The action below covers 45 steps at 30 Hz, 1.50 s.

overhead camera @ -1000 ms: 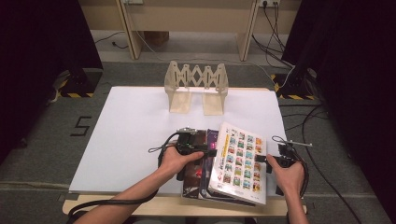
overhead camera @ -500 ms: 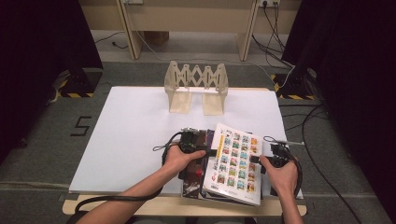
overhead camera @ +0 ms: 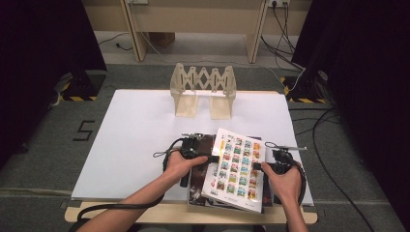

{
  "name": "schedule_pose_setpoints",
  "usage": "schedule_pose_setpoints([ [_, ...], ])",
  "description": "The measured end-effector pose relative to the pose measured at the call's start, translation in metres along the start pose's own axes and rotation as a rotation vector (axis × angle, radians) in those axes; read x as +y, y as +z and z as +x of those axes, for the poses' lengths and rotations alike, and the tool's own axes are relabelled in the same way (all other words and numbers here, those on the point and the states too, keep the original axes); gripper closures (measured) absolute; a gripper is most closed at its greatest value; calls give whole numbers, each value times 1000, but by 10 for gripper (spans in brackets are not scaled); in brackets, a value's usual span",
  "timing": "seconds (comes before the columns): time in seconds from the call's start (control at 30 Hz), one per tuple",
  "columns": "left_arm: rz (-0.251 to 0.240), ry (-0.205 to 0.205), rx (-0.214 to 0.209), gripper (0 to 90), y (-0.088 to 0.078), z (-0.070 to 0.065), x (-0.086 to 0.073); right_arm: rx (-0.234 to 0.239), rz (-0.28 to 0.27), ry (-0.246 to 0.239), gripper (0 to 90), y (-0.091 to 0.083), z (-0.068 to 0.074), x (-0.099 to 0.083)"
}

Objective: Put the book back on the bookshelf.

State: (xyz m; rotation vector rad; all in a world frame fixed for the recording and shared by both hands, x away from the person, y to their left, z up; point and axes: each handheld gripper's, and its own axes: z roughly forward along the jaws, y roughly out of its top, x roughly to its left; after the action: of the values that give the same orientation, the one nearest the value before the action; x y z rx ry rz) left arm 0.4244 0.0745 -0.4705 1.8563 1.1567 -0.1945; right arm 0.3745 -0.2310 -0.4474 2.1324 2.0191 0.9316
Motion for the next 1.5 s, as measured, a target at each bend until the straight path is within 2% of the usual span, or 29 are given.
schedule_pose_setpoints([
  [0.1,2,4,14,538,-2,-2,3,5,-3,11,487,0,1,-1],
  [0.23,-18,24,28,586,-5,-8,5,10,3,26,486,1,-1,0],
  [0.33,-30,22,19,602,-7,-10,6,10,18,27,485,1,0,1],
  [0.4,-57,-15,-15,607,-10,-12,7,3,21,28,485,1,1,2],
  [0.57,-74,-47,-63,614,-13,-16,7,4,18,29,483,1,1,2],
  [0.63,-56,-91,-92,622,-12,-18,3,9,11,33,482,2,2,2],
  [0.7,-46,-83,-85,615,-11,-18,1,7,15,36,481,2,2,2],
  [0.8,-27,-98,-89,607,-10,-20,-2,6,16,36,480,2,2,2],
  [0.83,-21,-118,-95,606,-9,-20,-4,5,18,42,480,2,2,2],
  [0.87,-8,-157,-106,606,-8,-21,-6,5,19,50,479,2,2,2],
  [0.9,11,-185,-116,604,-6,-21,-8,6,14,33,478,2,1,2],
  [0.93,22,-191,-117,612,-4,-22,-10,8,16,42,478,2,1,2],
  [1.0,35,-158,-102,631,-1,-20,-13,17,19,40,478,2,0,2],
  [1.07,43,-165,-106,638,0,-18,-13,22,18,37,475,2,-1,2],
  [1.1,40,-182,-123,652,0,-16,-13,27,15,38,471,2,-1,1],
  [1.27,21,-131,-136,716,-5,-15,-8,56,41,14,451,4,-4,6],
  [1.37,-1,-81,-106,734,-10,-9,-7,72,17,0,469,6,-8,16],
  [1.5,-2,-78,-89,731,-18,0,-11,74,-18,4,463,10,-12,36],
])
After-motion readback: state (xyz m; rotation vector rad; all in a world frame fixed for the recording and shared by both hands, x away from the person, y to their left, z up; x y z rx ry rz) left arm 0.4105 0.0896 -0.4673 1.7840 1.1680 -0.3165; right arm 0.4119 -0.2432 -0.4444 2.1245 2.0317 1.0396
